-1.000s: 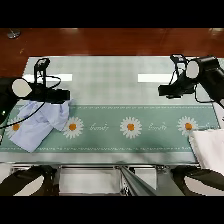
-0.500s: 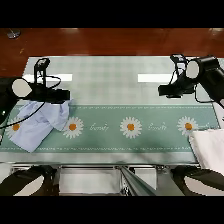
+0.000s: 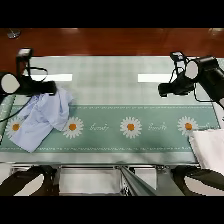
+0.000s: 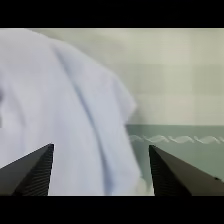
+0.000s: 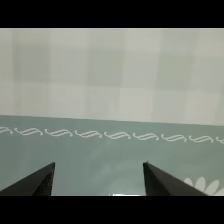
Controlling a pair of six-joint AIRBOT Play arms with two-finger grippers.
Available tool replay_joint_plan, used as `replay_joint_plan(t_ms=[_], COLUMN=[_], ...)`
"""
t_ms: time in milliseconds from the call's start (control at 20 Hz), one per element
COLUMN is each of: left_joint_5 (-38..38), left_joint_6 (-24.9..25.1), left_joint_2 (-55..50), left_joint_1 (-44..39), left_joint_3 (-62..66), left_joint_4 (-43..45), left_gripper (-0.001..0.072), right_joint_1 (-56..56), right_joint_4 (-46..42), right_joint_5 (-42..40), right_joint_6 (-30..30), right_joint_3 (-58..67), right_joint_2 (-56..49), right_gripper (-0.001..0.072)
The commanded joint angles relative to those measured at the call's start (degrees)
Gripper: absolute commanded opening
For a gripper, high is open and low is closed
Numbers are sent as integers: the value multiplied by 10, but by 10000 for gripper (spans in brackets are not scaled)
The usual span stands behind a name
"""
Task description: Fold the shirts.
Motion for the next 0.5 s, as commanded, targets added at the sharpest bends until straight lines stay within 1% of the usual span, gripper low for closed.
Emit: replay_joint_plan(t_ms=[0,50,100,300,450], left_joint_5=[27,34,33,1,-29], left_joint_6=[-68,-61,-50,-49,-42], left_joint_2=[-3,-21,-42,-134,-183], left_joint_1=[88,107,115,117,117], left_joint_3=[-3,-11,-16,-22,-22], left_joint_4=[41,2,-16,-16,-46], left_gripper=[704,704,704,703,700], right_joint_1=[1,1,1,1,1], right_joint_4=[20,32,45,62,63], right_joint_5=[9,-1,-11,-18,-21], right_joint_6=[-16,-16,-16,-15,-15], right_joint_3=[0,0,0,0,0], right_joint_2=[0,0,-1,0,0], right_gripper=[633,632,632,631,631])
